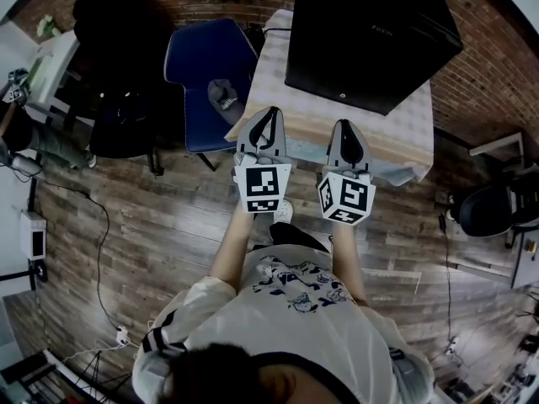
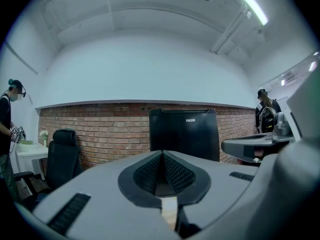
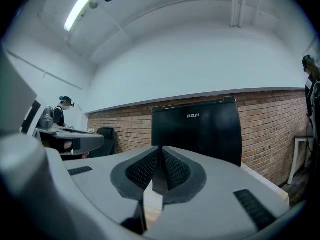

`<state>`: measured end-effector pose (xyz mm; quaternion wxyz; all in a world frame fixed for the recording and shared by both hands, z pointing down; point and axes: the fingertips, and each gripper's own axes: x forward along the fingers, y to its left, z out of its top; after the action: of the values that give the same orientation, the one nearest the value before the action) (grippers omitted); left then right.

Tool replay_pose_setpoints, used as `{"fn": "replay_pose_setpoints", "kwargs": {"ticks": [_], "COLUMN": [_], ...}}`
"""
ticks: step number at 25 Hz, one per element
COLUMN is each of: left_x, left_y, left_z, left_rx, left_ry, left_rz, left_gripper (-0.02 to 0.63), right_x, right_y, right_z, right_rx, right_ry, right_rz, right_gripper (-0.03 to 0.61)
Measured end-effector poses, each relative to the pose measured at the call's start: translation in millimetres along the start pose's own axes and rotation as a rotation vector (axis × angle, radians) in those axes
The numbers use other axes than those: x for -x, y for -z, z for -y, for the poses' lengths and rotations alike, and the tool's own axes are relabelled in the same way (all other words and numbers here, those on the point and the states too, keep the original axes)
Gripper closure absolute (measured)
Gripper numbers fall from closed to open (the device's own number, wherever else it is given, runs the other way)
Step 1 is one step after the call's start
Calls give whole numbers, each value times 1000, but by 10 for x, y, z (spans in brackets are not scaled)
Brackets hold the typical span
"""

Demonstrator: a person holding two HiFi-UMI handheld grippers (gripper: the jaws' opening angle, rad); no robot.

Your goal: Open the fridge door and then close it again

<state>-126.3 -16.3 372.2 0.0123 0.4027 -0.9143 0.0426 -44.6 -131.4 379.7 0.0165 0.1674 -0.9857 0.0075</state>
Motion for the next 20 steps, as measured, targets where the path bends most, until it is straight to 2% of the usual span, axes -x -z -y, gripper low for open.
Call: {"fn": "replay_pose_setpoints", "kwargs": {"ticks": [9,20], "left_x": [-766,-1153], "left_y": [75,252], "left_z": [-73,-336], "left_rx": [42,108], "left_ry": [-40,-85], "left_rz": [-23,-61], "left_gripper": [595,595], "right_x": [-763,-1168], "right_y": [95,285], "right_z": [325,377], "right_rx": [-1,-10], "right_ry": [-44,-56], "right_rz": [-25,-76], "right_gripper": [537,537]}}
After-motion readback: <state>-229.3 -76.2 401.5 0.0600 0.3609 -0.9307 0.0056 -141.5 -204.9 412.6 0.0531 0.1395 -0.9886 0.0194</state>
